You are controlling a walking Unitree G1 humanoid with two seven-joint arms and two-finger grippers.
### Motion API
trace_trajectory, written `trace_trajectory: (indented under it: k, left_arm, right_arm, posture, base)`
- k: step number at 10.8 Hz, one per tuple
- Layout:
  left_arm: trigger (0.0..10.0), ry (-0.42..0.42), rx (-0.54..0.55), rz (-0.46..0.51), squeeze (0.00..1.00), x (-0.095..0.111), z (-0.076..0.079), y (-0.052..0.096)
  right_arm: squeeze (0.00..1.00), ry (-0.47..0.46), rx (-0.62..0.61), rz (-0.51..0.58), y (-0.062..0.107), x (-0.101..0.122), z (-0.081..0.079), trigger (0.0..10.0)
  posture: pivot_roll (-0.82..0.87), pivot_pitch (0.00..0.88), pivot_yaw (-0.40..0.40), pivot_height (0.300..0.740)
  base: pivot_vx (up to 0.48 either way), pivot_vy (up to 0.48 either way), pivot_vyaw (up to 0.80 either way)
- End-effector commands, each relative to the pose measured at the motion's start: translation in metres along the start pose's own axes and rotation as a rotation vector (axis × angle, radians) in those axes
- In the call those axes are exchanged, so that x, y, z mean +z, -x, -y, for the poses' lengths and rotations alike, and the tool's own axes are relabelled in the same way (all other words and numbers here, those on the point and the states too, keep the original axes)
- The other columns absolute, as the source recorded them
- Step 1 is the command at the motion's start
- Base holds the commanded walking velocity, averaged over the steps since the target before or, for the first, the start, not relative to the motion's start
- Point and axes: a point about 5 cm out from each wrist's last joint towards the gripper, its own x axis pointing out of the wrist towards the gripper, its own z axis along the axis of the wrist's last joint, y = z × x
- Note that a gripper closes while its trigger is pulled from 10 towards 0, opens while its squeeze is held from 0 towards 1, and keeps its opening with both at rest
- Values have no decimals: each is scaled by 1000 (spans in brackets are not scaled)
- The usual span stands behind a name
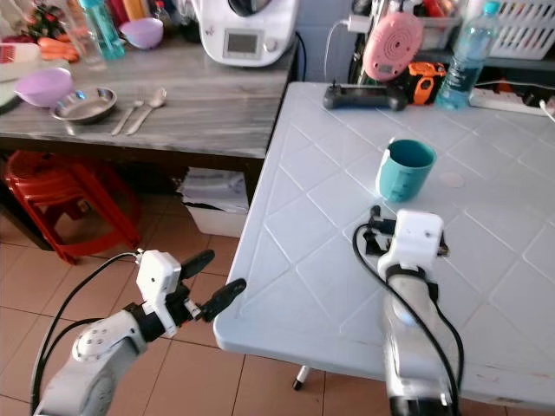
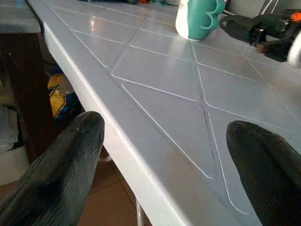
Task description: Setting the table
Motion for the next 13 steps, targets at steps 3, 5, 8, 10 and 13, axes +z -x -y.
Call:
trace_trajectory:
  k: [3, 5, 8, 10, 13]
  left_arm:
    - [10000, 8, -10, -11, 0, 2, 5, 6]
    - [10000, 19, -8, -8, 0, 3, 7, 6]
    - [10000, 31, -16, 1, 0, 4, 8, 4]
    - [10000, 37, -16, 0, 0, 4, 7, 3]
    - [10000, 43, -6, 2, 0, 2, 4, 1]
  right_arm:
    - [0, 17, 12, -3, -24, 0, -5, 10000]
    - [0, 30, 13, 13, -36, 4, -6, 10000]
    - [0, 69, 6, 63, -45, 12, -4, 10000]
    - [0, 73, 6, 81, -46, 13, -3, 0]
    - [0, 84, -3, 93, -47, 10, 1, 0]
  posture:
    - [28, 146, 47, 740]
    - [34, 148, 44, 740]
    - [36, 140, 47, 740]
    - [29, 140, 47, 740]
    - [29, 134, 50, 740]
  base:
    - [0, 0, 0]
    - [0, 0, 0]
    - [0, 0, 0]
    - [0, 0, 0]
    - [0, 0, 0]
